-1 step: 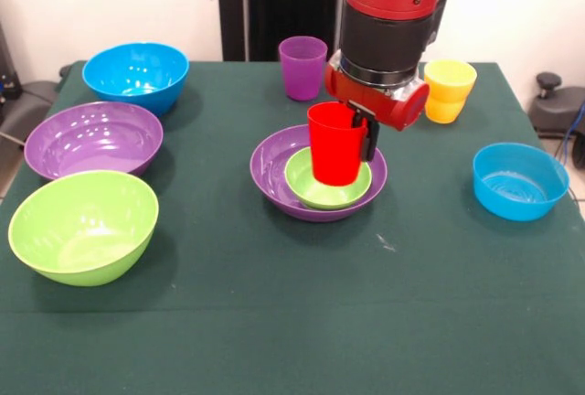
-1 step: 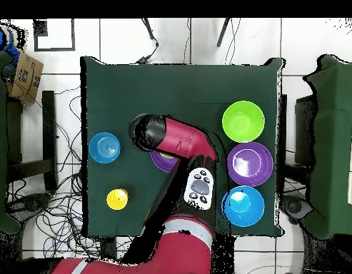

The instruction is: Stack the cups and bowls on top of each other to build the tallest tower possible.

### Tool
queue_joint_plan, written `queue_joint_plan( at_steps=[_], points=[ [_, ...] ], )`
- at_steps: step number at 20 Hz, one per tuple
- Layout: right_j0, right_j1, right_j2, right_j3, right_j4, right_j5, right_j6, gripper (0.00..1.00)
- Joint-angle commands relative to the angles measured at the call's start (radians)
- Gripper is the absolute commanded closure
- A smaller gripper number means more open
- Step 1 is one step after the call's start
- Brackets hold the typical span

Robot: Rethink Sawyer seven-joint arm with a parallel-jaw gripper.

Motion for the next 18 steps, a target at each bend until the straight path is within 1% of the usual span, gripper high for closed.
queue_joint_plan(
  at_steps=[1, 7, 18],
  points=[
    [0.028, 0.011, 0.071, 0.002, -0.062, 0.059, 0.044, 1.0],
    [0.032, 0.015, 0.059, 0.01, -0.06, 0.026, 0.058, 1.0],
    [0.072, 0.02, -0.009, 0.035, -0.054, 0.01, 0.116, 1.0]
  ],
)
